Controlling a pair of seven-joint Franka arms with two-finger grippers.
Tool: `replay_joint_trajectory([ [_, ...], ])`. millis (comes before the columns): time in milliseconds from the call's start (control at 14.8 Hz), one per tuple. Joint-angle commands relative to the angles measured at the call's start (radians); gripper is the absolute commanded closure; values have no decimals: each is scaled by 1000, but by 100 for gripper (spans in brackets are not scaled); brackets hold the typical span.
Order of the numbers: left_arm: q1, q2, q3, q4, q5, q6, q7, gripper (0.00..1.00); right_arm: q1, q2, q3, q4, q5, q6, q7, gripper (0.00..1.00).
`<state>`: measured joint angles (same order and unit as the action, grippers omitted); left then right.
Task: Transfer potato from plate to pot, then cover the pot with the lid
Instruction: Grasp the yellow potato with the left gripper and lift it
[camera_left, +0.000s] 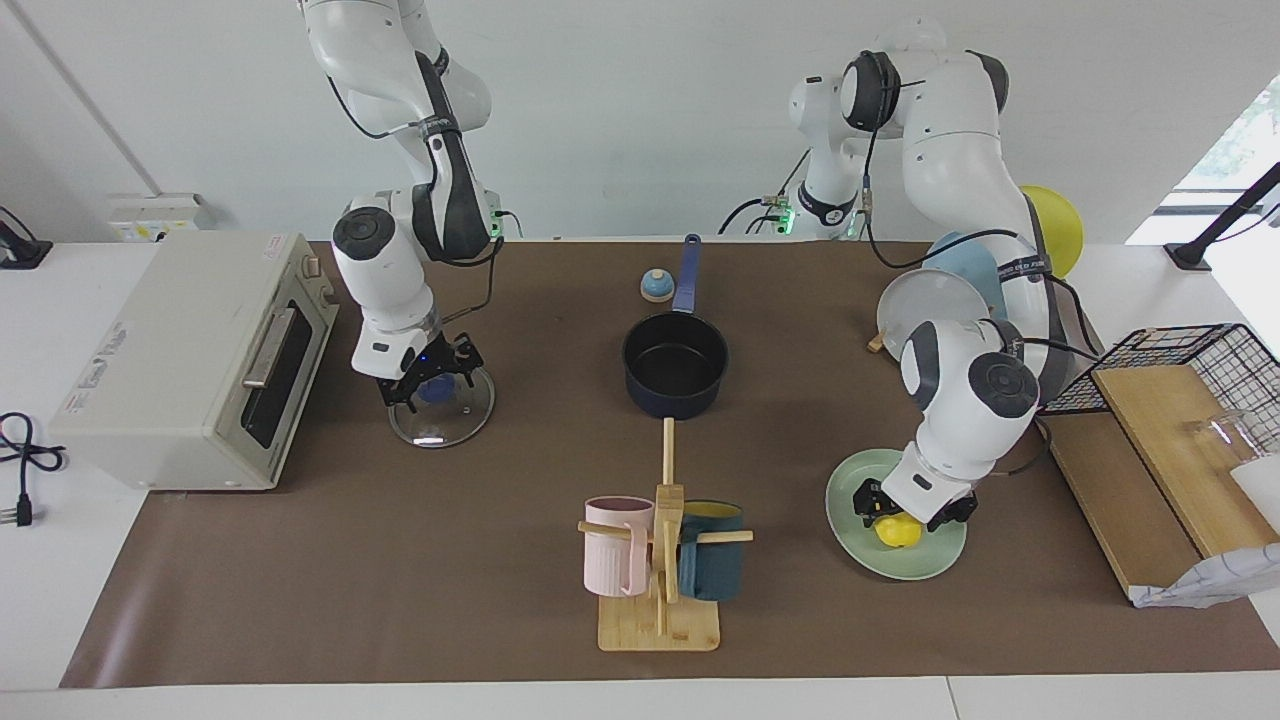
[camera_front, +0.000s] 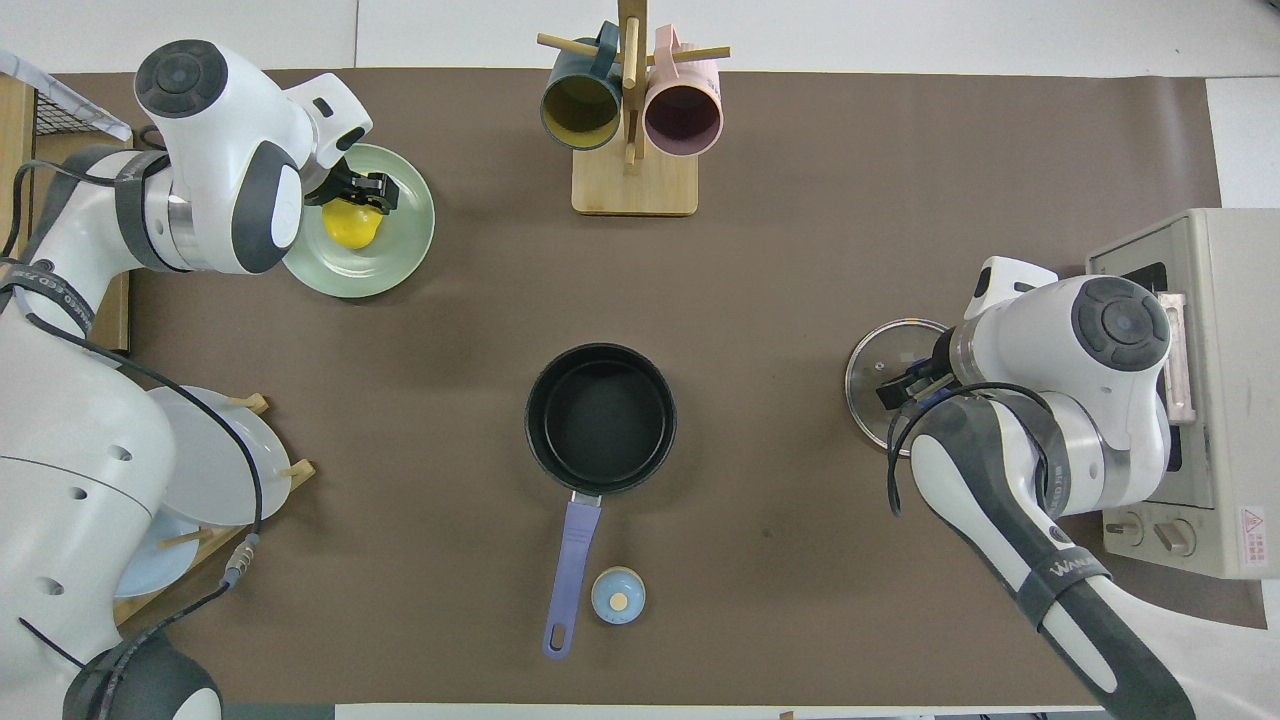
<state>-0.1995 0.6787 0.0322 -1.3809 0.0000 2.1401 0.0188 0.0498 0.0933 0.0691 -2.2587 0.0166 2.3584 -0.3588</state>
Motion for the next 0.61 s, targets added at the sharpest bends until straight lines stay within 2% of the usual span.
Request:
replay_joint_trajectory([
  [0, -11, -34, 11, -1, 12, -67, -19, 100, -14, -6, 9, -18, 43, 21, -20, 0],
  [68, -26, -42, 14, 17, 11, -109, -37, 100, -16, -6, 9, -18, 43, 19, -20, 0],
  [135, -32, -85, 12, 19, 12, -143, -74, 100, -16, -6, 9, -18, 45, 15, -20, 0],
  [203, -26, -149, 12, 13, 8, -164, -91, 100, -16, -7, 9, -18, 45, 10, -22, 0],
  [338, -24, -273, 11, 0, -52, -299, -123, 100, -21, -7, 9, -18, 45, 7, -26, 1],
  [540, -72, -385, 3, -36, -66, -413, -227, 100, -22, -9, 8, -16, 45, -5, -26, 5],
])
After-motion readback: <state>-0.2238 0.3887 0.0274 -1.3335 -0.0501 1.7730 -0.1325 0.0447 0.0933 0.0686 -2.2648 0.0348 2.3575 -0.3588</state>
